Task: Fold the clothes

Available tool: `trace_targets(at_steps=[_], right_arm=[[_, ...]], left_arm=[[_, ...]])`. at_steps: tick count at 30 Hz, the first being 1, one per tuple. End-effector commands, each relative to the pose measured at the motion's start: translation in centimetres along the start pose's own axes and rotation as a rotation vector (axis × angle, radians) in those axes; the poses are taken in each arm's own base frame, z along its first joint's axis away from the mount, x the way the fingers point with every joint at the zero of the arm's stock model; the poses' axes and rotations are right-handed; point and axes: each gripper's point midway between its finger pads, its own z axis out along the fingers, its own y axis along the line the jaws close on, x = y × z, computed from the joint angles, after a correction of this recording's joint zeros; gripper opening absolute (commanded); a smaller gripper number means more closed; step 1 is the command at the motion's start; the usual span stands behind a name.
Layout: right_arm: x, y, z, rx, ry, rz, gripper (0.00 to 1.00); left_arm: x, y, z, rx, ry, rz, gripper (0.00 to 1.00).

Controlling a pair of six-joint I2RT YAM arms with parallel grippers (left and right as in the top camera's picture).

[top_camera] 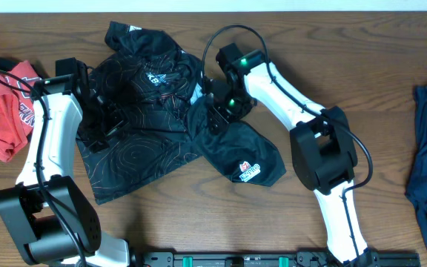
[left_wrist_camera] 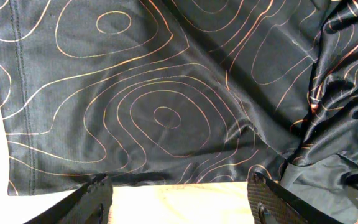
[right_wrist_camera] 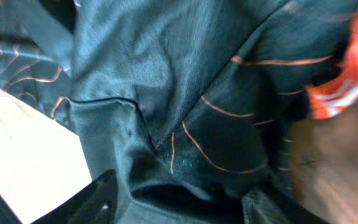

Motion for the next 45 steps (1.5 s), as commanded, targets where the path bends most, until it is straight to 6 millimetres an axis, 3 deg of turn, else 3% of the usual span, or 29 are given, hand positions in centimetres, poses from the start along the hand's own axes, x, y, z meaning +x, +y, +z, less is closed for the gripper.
trace_targets(at_steps=[1, 2, 3, 5, 6, 11, 15, 23, 26, 32, 36, 40, 45], right_arm=[[0.4, 1.3, 0.3, -0.026, 0.002, -0.031, 0.56], [0.6, 1.4, 0.6, -0.03, 0.005, -0.031, 0.54], [0.6, 1.4, 0.7, -0.031, 0.007, -0.033, 0.43], [0.5, 1.4, 0.7, -0.029, 0.003, -0.034, 0.07], [0.4, 1.3, 0.6, -0.028, -0.004, -0.034, 0.01], [-0.1, 0.1, -0.7, -0.01, -0.035, -0.01, 0.01], [-0.5, -2.3, -3.1, 0.036, -0.084, 0.058, 0.01], [0.0, -8.2, -11.9, 0.118, -0.265, 0.213, 0.01], [1.0, -10.1, -14.0, 0.133, -0.298, 0.263, 0.01], [3.6, -13.4, -15.2, 0.202, -0.269, 0.342, 0.01], [4.2, -14.2, -15.5, 0.234, -0.26, 0.359, 0.01], [4.1, -14.3, -15.5, 0.237, -0.263, 0.359, 0.01], [3.9, -14.7, -15.8, 0.243, -0.279, 0.36, 0.01]], left_arm=[[0.0, 0.2, 0.1, -0.015, 0.001, 0.018, 0.71], [0.0, 0.2, 0.1, -0.015, 0.001, 0.018, 0.71], [0.0, 0.2, 0.1, -0.015, 0.001, 0.018, 0.71], [0.0, 0.2, 0.1, -0.015, 0.001, 0.018, 0.71], [0.0, 0.2, 0.1, -0.014, 0.001, 0.018, 0.71], [0.0, 0.2, 0.1, -0.014, 0.001, 0.018, 0.71], [0.0, 0.2, 0.1, -0.015, 0.001, 0.018, 0.71], [-0.1, 0.2, 0.1, -0.012, -0.005, 0.019, 0.71], [-0.2, 0.1, 0.1, -0.011, -0.007, 0.02, 0.72], [0.0, 0.1, 0.1, -0.01, 0.0, 0.019, 0.71], [0.9, -0.4, 0.2, -0.001, 0.033, 0.044, 0.72], [2.6, -1.8, 0.6, -0.01, 0.07, 0.108, 0.71], [6.6, -3.7, 1.9, -0.052, 0.152, 0.225, 0.71]])
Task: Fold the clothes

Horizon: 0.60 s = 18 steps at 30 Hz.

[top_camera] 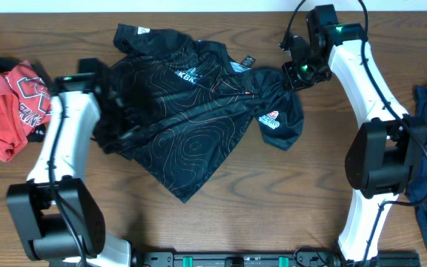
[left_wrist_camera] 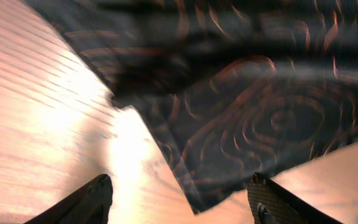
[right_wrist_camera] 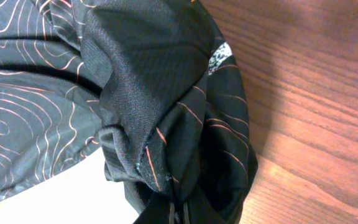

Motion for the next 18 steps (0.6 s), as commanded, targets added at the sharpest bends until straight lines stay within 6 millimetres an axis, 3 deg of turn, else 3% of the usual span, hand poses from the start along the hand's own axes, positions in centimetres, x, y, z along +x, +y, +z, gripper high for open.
trace_targets(at_steps=[1, 8, 11, 18], right_arm=[[-0.5, -0.7, -0.7, 0.015, -0.026, 0.027, 0.01], [-0.3, -2.0, -1.2, 0.011, -0.032, 0.058, 0.01], [0.0, -2.5, -1.3, 0.012, -0.025, 0.073, 0.01], [0.1, -2.6, -1.4, -0.009, -0.029, 0.08, 0.01]], left_arm=[[2.8, -1.3, 1.8, -0.026, 0.076, 0.082, 0.71], [7.7, -1.6, 8.1, -0.081, 0.154, 0.132, 0.72], [9.1, -1.5, 10.4, -0.084, 0.154, 0.151, 0.78], [11.7, -1.6, 12.9, -0.104, 0.166, 0.224, 0.77]])
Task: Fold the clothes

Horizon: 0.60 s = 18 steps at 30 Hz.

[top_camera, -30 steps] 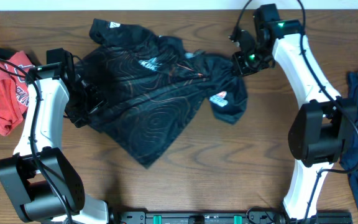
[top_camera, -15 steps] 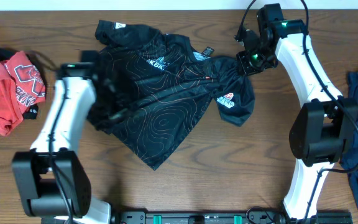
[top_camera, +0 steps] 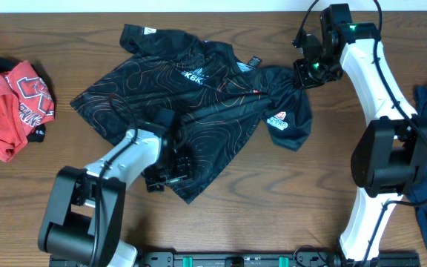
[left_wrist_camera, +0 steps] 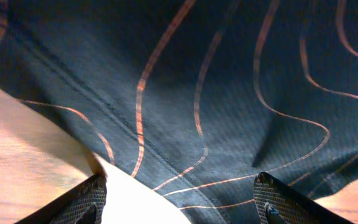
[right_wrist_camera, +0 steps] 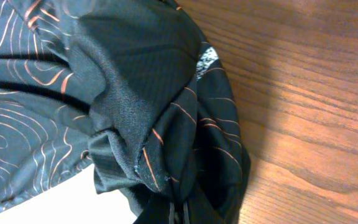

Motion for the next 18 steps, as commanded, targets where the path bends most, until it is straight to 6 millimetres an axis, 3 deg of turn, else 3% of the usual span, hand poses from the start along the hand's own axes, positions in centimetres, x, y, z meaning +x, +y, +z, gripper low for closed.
trace_targets(at_steps=[1, 9, 18], right_arm=[[-0.4, 0.1, -0.7, -0.025, -0.022, 0.017, 0.01], [-0.5, 0.2, -0.7, -0.029, -0.026, 0.017, 0.01], [-0.5, 0.5, -0.7, -0.046, -0.028, 0.017, 0.01]], left_arm=[[1.1, -0.3, 1.2, -0.017, 0.026, 0.0, 0.78], [3.3, -2.6, 1.8, -0.009, 0.064, 0.028, 0.79], [4.5, -3.1, 2.3, -0.031, 0.076, 0.011, 0.79]])
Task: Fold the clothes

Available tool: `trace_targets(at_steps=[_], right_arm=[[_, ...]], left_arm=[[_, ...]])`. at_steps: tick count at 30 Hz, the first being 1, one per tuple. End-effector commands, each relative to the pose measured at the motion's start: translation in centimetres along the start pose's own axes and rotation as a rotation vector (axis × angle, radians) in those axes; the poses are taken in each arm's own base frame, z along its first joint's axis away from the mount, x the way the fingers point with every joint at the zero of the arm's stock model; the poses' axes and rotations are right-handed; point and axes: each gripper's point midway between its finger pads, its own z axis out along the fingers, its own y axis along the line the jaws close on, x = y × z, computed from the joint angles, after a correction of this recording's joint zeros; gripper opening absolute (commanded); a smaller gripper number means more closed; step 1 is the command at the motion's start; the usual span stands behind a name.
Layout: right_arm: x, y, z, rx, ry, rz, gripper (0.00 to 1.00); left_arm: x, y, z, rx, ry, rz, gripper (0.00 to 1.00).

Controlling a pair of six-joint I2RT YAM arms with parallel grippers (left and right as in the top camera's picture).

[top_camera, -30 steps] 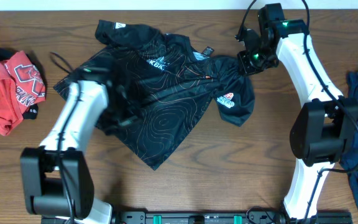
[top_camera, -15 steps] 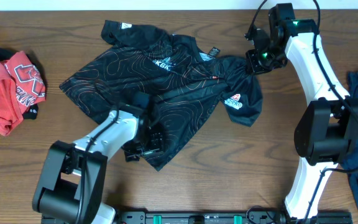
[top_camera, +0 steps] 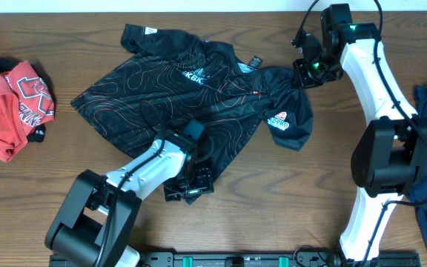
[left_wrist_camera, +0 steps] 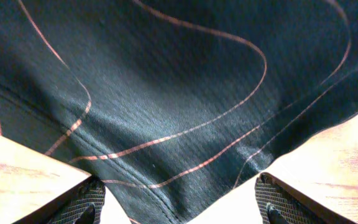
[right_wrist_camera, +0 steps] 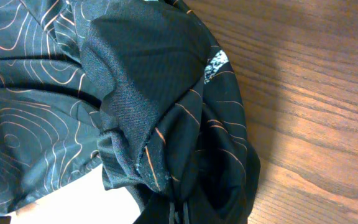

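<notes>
A black shirt with orange contour lines [top_camera: 176, 96] lies spread and rumpled across the middle of the wooden table. My left gripper [top_camera: 190, 184] [left_wrist_camera: 180, 208] stands open low over the shirt's near bottom corner [left_wrist_camera: 166, 124], the hem lying between its fingers. My right gripper [top_camera: 308, 69] [right_wrist_camera: 179, 211] is shut on the bunched right sleeve [right_wrist_camera: 160, 112] at the far right of the shirt, holding it a little off the table.
A red garment [top_camera: 10, 104] lies bunched at the left edge of the table. A blue garment lies at the right edge. Bare wood [top_camera: 273, 208] shows in front of the shirt.
My left gripper has moved right along the shirt's bottom hem, from its left part to the near corner, still open. The right gripper holds the sleeve in the same place.
At first the shirt lay crumpled, my left gripper open over its left side and the right open at the sleeve. Then the right gripper was shut on the sleeve, pulled far right, and the shirt lay spread. My left gripper then stood at the bottom hem, now at its corner.
</notes>
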Motion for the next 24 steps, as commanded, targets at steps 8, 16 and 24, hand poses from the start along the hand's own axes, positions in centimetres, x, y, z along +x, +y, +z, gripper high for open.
trace_targets(at_steps=[8, 16, 24], right_arm=[[-0.3, 0.1, -0.7, -0.017, -0.017, 0.017, 0.01], [-0.1, 0.1, -0.7, -0.018, -0.01, 0.019, 0.01], [0.0, 0.1, -0.7, -0.018, -0.006, 0.021, 0.01]], left_arm=[[-0.3, -0.2, 1.2, 0.011, -0.005, -0.044, 0.4], [-1.1, -0.1, 1.5, 0.022, -0.014, -0.053, 0.06], [-0.9, -3.4, 0.8, 0.235, 0.031, 0.152, 0.13]])
